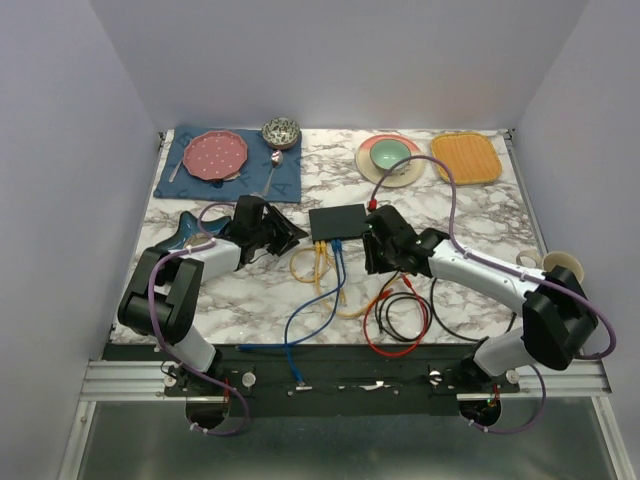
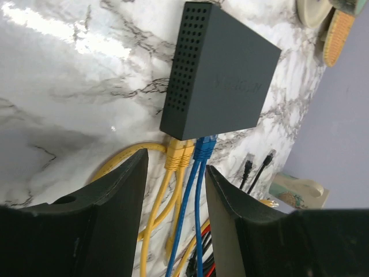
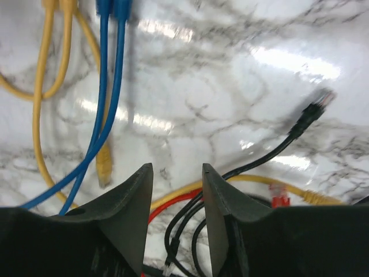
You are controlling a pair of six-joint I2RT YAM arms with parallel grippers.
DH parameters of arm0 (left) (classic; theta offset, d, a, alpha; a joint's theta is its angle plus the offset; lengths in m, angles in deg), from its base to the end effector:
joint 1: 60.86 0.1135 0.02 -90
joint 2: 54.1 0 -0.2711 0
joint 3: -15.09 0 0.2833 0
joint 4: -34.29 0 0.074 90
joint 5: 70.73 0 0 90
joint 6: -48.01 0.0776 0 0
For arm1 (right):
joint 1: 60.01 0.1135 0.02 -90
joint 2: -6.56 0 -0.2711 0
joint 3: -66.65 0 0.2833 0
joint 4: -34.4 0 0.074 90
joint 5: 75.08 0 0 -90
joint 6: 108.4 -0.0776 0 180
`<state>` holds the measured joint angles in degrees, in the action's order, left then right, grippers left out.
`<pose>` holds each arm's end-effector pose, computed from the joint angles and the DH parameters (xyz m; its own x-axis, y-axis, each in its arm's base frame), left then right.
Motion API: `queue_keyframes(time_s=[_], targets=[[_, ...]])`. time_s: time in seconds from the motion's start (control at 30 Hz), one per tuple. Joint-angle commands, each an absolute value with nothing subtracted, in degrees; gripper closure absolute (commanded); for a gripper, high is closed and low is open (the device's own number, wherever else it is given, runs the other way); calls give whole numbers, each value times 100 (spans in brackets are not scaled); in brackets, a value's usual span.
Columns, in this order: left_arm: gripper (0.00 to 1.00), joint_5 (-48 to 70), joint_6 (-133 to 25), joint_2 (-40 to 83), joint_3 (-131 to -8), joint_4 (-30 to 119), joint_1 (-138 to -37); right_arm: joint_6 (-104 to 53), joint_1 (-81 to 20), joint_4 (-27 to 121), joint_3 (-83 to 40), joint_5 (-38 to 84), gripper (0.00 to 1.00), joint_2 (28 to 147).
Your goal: Pull the plug from the switch port
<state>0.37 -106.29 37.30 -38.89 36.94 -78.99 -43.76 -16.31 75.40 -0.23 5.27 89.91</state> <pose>0.3385 -0.1373 0.1175 -0.7428 -0.6538 -0.1440 -0.3214 0.5370 -0.7800 0.2557 0.2263 0.1756 -0.8146 -0.1944 -0.5465 -0.2955 0.9498 0.1026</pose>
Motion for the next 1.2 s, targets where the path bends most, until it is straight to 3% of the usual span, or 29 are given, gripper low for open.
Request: queue_keyframes(time_s=[0.0,0.17,0.27,0.63,1.17], targets=[[47,-33,-10914,3827,-3722,2757,-7975,-4573,-2053,6651,-488,198,56,9022],[49,-428,-11397,4363,-3459,1499,-8055,-4994,-2599,6026,-1596,1955,73,10556],[49,-525,-11687,4548,-3213,787,-8107,-5267,-2828,5780,-2150,2729,77,11218],[49,-394,-11881,4882,-3062,65,-8222,-5742,-3066,4717,-2116,3715,78,12090],[53,448,-11126,5049,-3168,539,-8476,-6094,-3198,4461,-2002,4041,80,12636]])
